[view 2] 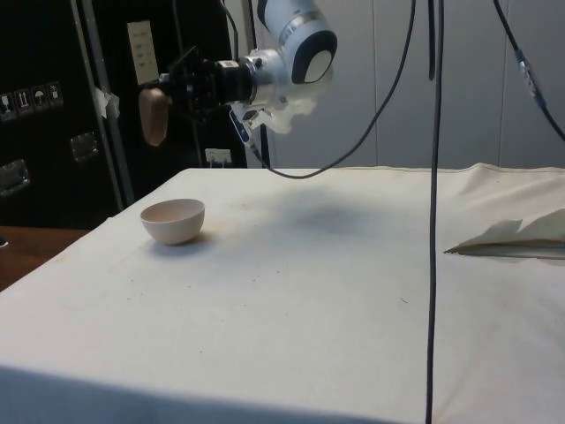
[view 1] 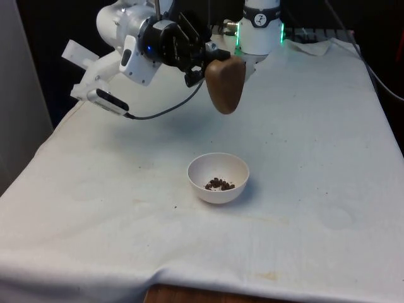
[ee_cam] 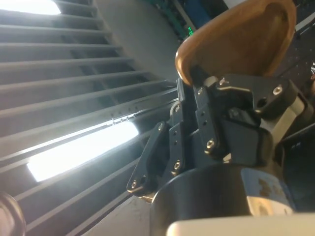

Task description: Pour the coffee beans from the cup into the bowl.

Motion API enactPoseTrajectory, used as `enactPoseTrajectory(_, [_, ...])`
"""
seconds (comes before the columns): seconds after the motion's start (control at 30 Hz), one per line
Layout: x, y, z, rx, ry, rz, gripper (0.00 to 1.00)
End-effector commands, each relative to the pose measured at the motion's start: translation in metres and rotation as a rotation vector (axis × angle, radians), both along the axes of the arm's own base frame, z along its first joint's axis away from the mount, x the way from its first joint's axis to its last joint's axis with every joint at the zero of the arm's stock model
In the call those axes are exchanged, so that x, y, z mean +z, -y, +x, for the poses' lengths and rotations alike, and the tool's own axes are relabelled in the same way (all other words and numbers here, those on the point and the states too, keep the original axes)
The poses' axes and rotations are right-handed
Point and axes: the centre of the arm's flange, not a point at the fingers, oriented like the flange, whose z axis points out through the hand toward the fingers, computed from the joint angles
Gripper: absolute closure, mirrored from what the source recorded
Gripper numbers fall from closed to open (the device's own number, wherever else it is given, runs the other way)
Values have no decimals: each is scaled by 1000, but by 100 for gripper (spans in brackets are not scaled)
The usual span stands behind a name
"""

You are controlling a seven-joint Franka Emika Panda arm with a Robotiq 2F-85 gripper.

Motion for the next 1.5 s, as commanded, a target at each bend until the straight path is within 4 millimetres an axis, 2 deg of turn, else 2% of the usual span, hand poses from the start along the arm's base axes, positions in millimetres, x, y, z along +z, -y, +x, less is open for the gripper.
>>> enactPoseTrajectory(0.0, [0,0,0,-3,1,6,100])
enactPoseTrajectory(0.23, [0,0,0,1,4,-2,100])
enactPoseTrajectory(0.53, [-1,-8,2,15,9,-27,100])
enactPoseTrajectory(1.47, [5,-31,-5,119,-8,-222,100])
